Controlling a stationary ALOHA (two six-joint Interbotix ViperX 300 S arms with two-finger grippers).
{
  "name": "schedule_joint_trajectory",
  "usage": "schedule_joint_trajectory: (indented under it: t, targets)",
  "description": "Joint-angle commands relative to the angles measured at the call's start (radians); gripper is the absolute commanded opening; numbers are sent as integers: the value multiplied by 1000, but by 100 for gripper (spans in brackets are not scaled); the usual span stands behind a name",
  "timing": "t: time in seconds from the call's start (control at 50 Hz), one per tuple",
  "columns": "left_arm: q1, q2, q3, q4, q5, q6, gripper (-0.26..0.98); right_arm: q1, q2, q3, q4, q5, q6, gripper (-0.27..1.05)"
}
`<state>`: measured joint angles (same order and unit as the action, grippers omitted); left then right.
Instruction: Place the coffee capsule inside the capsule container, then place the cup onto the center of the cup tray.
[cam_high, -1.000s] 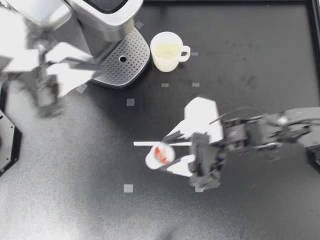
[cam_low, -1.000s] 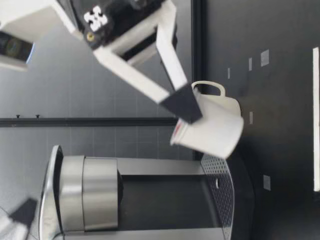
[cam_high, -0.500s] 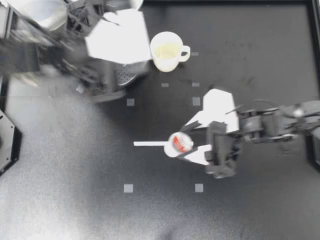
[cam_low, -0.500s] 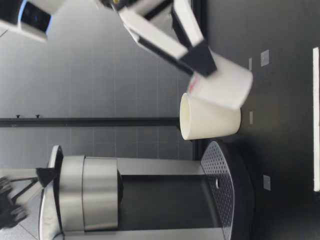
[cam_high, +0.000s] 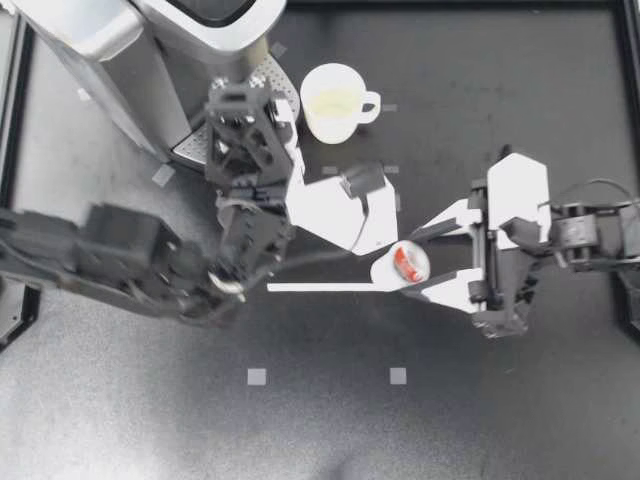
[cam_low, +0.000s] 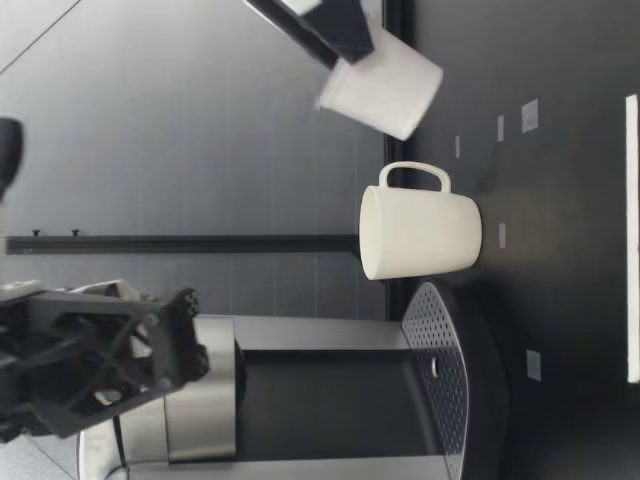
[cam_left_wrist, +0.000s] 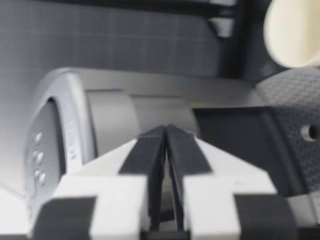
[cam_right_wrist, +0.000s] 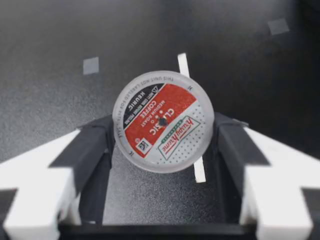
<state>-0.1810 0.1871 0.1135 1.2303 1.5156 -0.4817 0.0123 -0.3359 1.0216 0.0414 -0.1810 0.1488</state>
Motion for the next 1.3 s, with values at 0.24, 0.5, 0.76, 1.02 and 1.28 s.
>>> schedule_joint_trajectory:
  t: [0.24, 0.5, 0.76, 1.02, 1.28]
  targets:
    - [0, -14, 81, 123, 12, -64, 11, -18, -5, -6, -12, -21, -2, 48]
    - [0, -20, 160, 213, 6, -64, 11, -21, -2, -9, -17, -40, -2, 48]
    - [15, -54, 196, 261, 5, -69, 11, -20, 0, -11, -18, -38, -2, 48]
    - [41, -63, 222, 288, -6, -69, 11, -21, 2, -11, -18, -40, 0, 48]
    - [55, -67, 225, 316, -6, -66, 11, -21, 3, -11, -18, -40, 0, 48]
